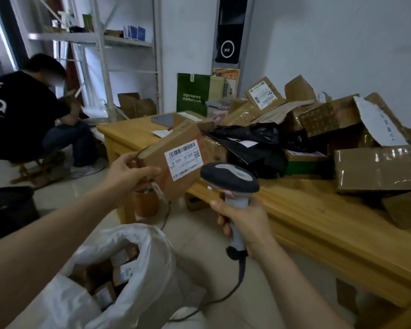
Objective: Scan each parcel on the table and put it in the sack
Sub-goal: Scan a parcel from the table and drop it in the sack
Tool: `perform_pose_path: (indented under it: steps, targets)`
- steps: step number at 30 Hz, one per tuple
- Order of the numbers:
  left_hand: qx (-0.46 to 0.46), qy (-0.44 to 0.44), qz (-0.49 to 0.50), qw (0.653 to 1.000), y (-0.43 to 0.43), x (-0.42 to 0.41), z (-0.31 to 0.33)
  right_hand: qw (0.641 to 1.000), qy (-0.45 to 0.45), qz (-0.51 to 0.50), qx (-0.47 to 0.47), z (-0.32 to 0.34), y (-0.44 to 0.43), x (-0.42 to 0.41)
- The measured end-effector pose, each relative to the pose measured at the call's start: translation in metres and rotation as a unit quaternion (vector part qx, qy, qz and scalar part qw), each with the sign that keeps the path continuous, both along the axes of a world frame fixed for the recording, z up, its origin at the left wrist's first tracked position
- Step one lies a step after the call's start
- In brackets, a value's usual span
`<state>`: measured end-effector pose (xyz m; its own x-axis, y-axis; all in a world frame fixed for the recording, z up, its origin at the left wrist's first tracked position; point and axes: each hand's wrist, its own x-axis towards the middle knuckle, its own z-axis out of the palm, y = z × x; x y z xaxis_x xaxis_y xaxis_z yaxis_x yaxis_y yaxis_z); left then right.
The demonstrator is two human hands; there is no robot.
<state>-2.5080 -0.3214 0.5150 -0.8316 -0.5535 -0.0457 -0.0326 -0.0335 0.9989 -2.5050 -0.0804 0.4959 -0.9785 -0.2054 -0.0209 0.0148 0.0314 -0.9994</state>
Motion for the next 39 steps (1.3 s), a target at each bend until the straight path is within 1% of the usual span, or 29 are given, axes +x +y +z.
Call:
perform_pose_path:
  steps: [4, 7, 14, 26, 29, 32, 33, 35, 37, 39]
  targets:
    - [-0.056, -0.016, 0.019, 0.998, -0.026, 0.002, -0.009, 0.999, -0.015, 0.032, 0.039, -0.003, -0.017, 0.005]
    - [-0.077, -0.029, 0.024, 0.996, -0.034, 0.005, -0.014, 0.998, -0.004, 0.041, 0.056, -0.005, -0.024, 0.007]
    - [-0.078, -0.030, 0.026, 0.996, -0.041, 0.008, -0.021, 0.997, 0.007, 0.053, 0.053, -0.005, -0.032, 0.009]
    - [-0.090, -0.034, 0.031, 0.995, -0.054, 0.008, -0.030, 0.997, -0.004, 0.048, 0.059, -0.008, -0.040, 0.007]
    - [-0.082, -0.039, 0.032, 0.995, -0.057, 0.009, -0.033, 0.997, 0.001, 0.048, 0.059, -0.009, -0.042, 0.006]
    - [-0.081, -0.047, 0.046, 0.995, -0.060, 0.013, -0.039, 0.998, -0.011, 0.055, 0.041, -0.014, -0.046, 0.006]
    - [-0.093, -0.052, 0.057, 0.993, -0.062, 0.015, -0.043, 0.997, -0.019, 0.059, 0.036, -0.016, -0.048, 0.006]
    - [-0.155, -0.077, 0.079, 0.982, -0.069, 0.021, -0.057, 0.996, -0.031, 0.071, 0.040, -0.023, -0.051, 0.005]
    - [-0.227, -0.120, 0.087, 0.962, -0.079, 0.029, -0.075, 0.994, -0.042, 0.085, 0.048, -0.032, -0.056, 0.005]
    - [-0.263, -0.167, 0.095, 0.945, -0.093, 0.035, -0.100, 0.992, -0.061, 0.092, 0.055, -0.044, -0.063, 0.003]
